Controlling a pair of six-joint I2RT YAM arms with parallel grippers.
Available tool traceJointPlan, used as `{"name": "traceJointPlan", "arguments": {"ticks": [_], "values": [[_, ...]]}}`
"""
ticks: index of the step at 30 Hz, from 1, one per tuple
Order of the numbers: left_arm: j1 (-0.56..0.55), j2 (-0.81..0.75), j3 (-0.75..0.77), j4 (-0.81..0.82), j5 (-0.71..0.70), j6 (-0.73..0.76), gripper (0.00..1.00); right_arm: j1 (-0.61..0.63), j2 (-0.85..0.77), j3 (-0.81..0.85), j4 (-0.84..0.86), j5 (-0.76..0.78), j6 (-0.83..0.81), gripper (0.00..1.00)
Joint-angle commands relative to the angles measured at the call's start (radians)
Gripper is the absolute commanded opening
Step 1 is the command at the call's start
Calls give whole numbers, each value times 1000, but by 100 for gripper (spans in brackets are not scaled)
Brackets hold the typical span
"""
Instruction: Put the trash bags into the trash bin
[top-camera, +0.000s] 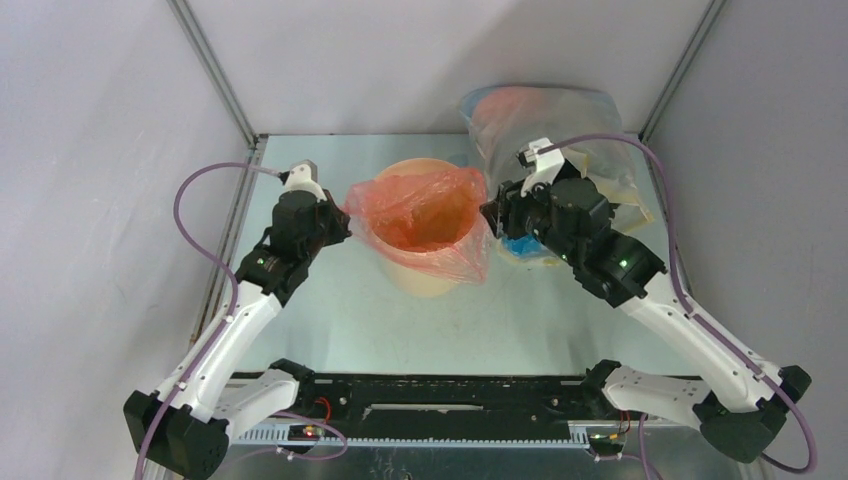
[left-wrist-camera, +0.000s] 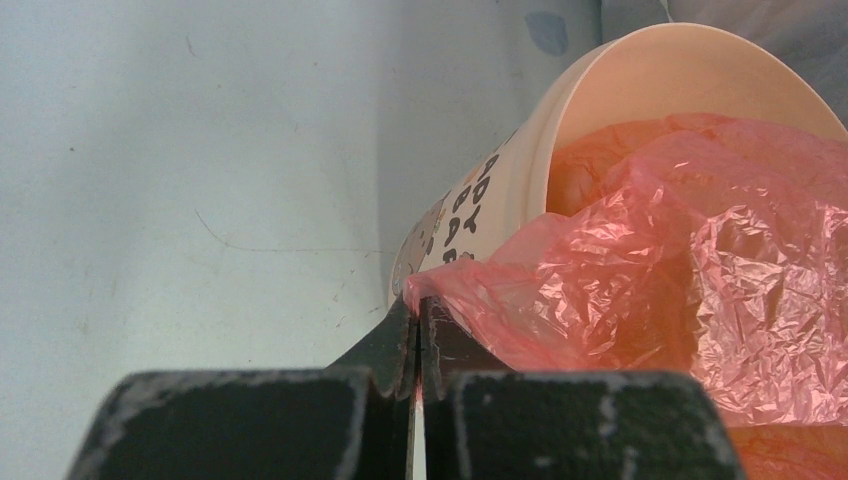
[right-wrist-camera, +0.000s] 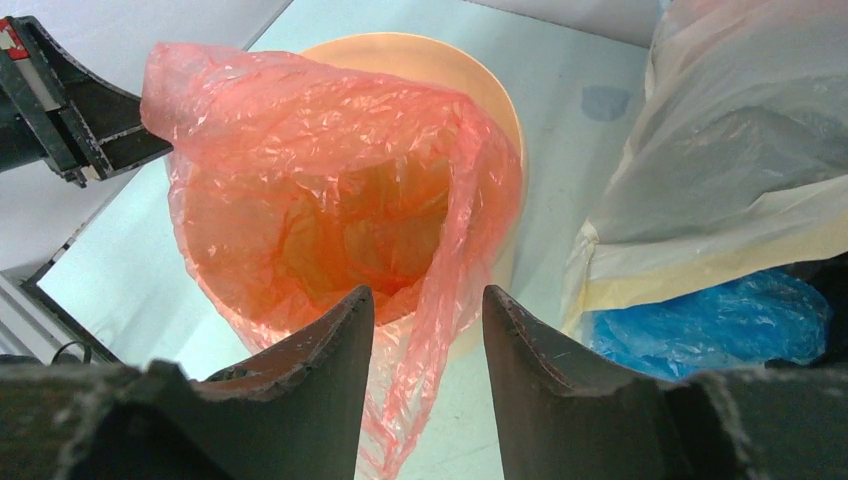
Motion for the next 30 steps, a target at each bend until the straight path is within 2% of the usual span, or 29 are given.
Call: {"name": "traceJointPlan", "arguments": {"ticks": [1, 12, 13, 14, 17, 30], "values": [[6, -13, 2, 10, 3, -4, 0, 5, 72, 85, -5, 6, -24, 48], [5, -13, 7, -1, -34, 17, 0, -24, 181, 160, -40, 43, 5, 44], [5, -13, 7, -1, -34, 17, 0, -32, 185, 159, -41, 39, 9, 37], [5, -11, 7, -1, -35, 17, 0, -39, 189, 159, -40, 30, 12, 21], [6, -1, 7, 1, -46, 18, 0, -73, 197, 158, -36, -6, 24, 1], [7, 89, 9, 91, -44, 26, 0, -245, 313, 159, 18, -119, 59, 0]]}}
